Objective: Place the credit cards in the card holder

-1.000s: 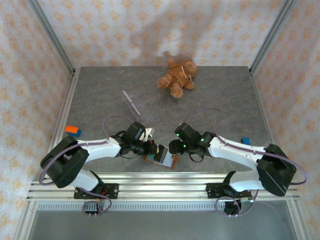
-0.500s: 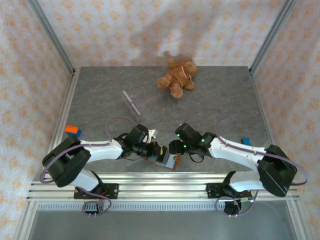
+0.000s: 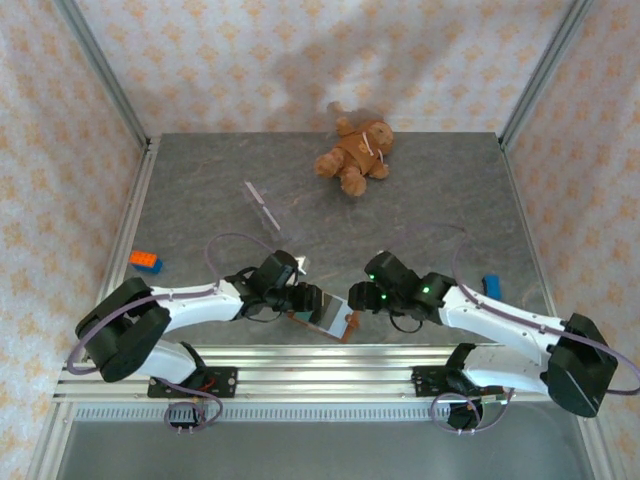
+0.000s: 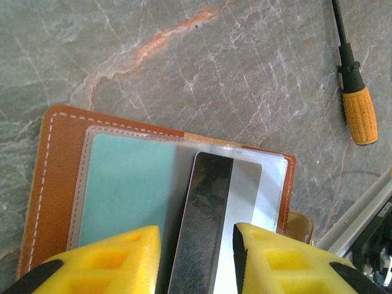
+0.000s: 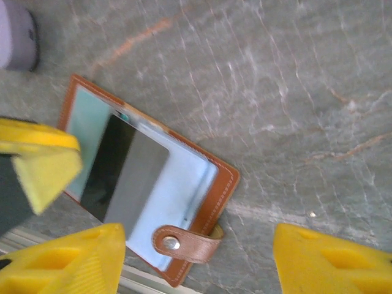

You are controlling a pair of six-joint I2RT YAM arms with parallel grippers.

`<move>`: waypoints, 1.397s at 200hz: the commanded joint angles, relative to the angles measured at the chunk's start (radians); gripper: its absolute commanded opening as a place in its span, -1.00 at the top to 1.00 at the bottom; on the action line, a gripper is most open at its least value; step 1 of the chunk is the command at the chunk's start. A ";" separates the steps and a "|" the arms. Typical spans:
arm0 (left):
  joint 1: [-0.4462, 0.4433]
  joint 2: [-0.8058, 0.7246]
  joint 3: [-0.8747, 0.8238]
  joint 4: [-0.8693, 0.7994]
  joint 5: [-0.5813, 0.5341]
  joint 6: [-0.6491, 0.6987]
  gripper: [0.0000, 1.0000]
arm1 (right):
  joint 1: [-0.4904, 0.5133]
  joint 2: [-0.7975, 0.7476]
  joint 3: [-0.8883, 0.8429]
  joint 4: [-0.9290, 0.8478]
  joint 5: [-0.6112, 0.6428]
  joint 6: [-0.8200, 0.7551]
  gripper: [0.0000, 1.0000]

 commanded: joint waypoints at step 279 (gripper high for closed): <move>-0.066 0.126 0.035 0.227 0.142 -0.140 0.46 | -0.039 0.080 -0.163 0.336 -0.089 0.132 0.03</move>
